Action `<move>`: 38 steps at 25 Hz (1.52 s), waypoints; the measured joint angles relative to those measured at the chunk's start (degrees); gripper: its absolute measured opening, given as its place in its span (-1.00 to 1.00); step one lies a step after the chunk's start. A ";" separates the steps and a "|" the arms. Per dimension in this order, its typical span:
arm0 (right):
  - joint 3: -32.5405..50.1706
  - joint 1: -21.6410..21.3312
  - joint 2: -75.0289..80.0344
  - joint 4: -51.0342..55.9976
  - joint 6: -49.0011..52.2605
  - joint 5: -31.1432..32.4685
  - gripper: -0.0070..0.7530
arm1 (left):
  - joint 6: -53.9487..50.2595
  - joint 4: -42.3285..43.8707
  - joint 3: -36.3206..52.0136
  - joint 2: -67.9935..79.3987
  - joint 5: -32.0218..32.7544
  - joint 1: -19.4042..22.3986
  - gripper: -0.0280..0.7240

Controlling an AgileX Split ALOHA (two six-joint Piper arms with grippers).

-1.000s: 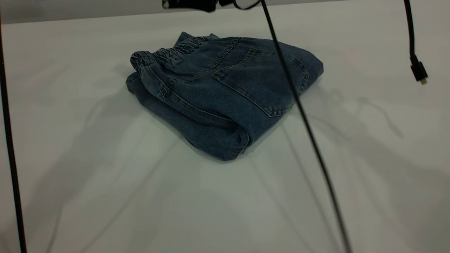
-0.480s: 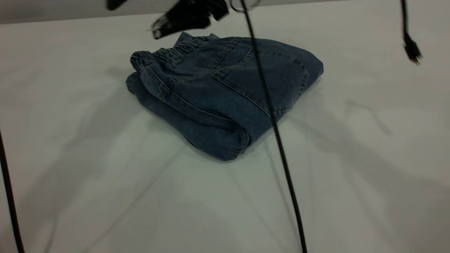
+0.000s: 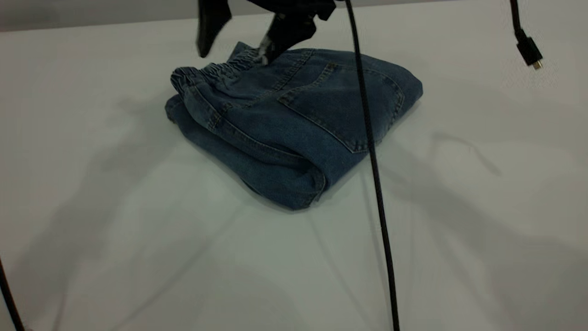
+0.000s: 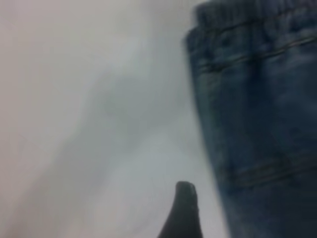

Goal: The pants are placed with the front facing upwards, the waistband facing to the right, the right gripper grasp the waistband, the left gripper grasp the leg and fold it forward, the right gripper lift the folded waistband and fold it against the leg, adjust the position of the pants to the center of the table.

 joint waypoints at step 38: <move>-14.94 8.45 15.41 -25.37 18.00 13.88 0.39 | -0.75 0.00 0.00 -3.44 -6.45 1.71 -0.22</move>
